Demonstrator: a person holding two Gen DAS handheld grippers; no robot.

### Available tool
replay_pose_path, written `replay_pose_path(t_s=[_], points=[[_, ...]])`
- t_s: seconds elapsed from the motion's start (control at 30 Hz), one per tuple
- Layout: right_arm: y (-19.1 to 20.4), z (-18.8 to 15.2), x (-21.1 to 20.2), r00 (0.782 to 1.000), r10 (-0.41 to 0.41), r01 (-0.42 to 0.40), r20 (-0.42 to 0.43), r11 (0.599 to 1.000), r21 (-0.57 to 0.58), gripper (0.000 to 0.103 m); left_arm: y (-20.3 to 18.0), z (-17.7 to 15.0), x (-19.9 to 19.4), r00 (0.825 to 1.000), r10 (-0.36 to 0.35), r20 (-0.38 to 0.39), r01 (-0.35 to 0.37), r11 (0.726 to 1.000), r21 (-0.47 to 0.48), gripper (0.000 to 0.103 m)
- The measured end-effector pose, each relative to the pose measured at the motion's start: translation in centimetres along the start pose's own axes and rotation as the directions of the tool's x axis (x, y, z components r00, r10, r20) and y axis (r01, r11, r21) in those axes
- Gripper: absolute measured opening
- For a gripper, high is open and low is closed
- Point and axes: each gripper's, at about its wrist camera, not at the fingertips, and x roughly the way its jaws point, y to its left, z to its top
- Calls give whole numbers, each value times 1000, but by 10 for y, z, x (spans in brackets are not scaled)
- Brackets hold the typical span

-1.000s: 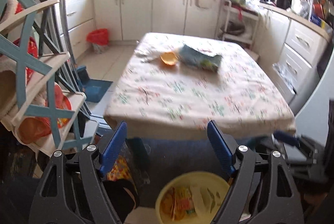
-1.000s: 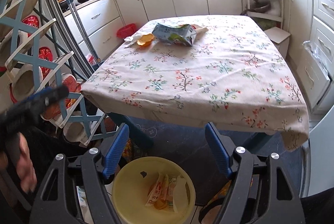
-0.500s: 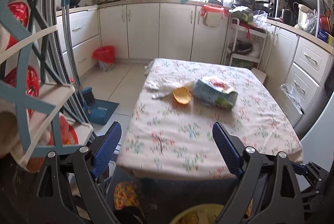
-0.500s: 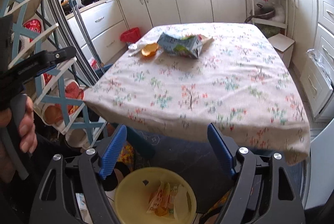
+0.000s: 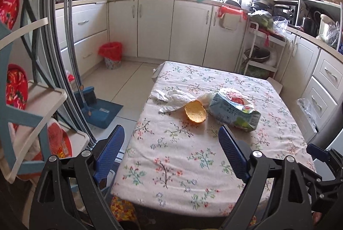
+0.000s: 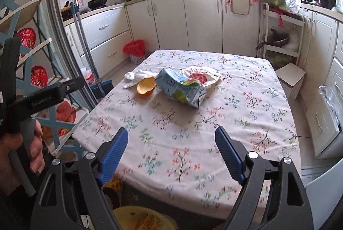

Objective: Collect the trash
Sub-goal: 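Move both open tools back from the basin toward the table, then grasp a white tissue with the left tool while the right tool grasps the milk carton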

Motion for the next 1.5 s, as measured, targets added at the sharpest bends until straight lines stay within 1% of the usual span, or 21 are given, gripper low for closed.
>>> replay_pose_path(t_s=[0.2,0.4,0.67,0.83,0.93,1.1,1.27,1.37,1.5], points=[[-3,6,12,1000,9,-9,-5,1000,20,80,-2,9,11,1000,-1,2,1,1000,-16,85],[-2,7,13,1000,13,-13,-2,1000,16,81,-9,9,6,1000,2,21,-3,1000,14,85],[-1,7,15,1000,14,-14,-6,1000,14,81,-6,9,5,1000,6,15,-6,1000,6,86],[3,15,21,1000,19,-19,3,1000,0,81,-4,11,21,999,-27,-43,26,999,-27,86],[3,29,32,1000,8,-8,19,1000,-26,81,-1,17,35,998,-26,-64,23,999,-48,86],[-3,44,51,1000,-4,4,13,999,-35,81,10,23,60,993,-38,-112,26,994,-110,86],[-5,56,71,1000,-10,10,-7,998,-69,81,12,27,87,984,-34,-174,12,992,-125,86],[-8,61,85,1000,-11,9,-28,997,-72,81,12,27,103,974,-35,-224,6,991,-132,86],[-15,68,103,998,-14,11,-53,998,-59,81,8,26,117,966,-32,-256,2,993,-115,86]])
